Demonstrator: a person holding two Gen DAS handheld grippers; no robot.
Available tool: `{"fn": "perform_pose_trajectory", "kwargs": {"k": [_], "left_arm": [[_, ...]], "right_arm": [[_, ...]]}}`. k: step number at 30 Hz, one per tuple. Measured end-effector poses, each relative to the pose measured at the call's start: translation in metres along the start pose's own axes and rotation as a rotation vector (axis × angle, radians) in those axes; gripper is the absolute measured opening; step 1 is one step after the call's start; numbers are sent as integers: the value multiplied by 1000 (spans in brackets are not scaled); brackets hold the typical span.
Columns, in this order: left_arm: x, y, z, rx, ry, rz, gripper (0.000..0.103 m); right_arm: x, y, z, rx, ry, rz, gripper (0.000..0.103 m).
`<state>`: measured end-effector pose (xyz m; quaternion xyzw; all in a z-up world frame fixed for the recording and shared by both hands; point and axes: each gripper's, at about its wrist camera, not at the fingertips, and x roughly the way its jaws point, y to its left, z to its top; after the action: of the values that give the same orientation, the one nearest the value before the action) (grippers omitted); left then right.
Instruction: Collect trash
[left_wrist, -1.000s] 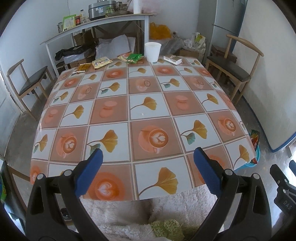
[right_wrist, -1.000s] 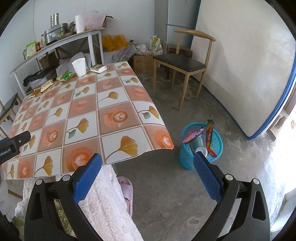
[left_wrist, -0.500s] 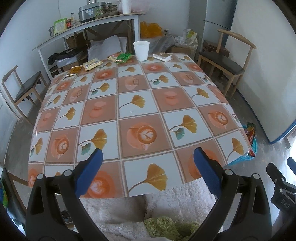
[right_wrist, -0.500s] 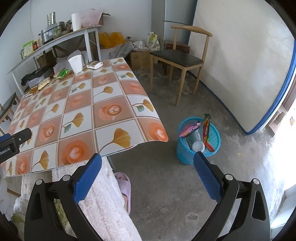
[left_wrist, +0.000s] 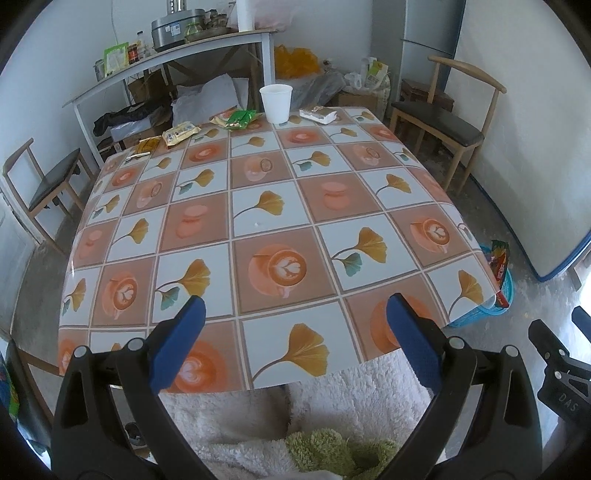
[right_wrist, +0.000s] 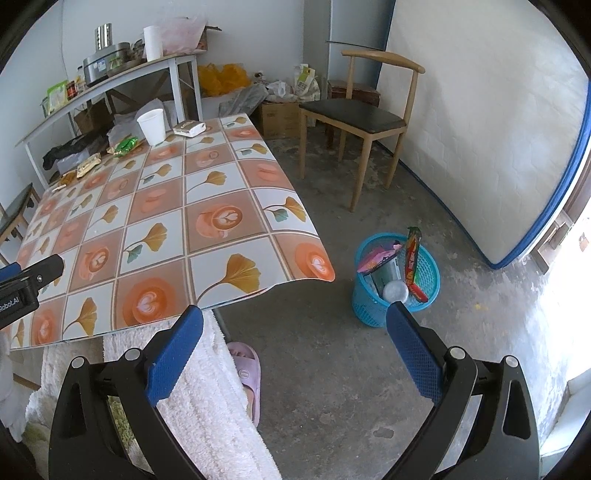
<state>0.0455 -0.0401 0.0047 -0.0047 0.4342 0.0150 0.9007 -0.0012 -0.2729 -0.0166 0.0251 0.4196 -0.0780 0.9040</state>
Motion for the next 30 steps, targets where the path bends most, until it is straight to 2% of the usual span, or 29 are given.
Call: {"fn": "perform_pose_trajectory", "kwargs": {"k": [30], "left_arm": [[0, -2, -12, 55, 13, -18, 94]], "right_arm": [[0, -11, 8, 5, -6, -4, 96]]}}
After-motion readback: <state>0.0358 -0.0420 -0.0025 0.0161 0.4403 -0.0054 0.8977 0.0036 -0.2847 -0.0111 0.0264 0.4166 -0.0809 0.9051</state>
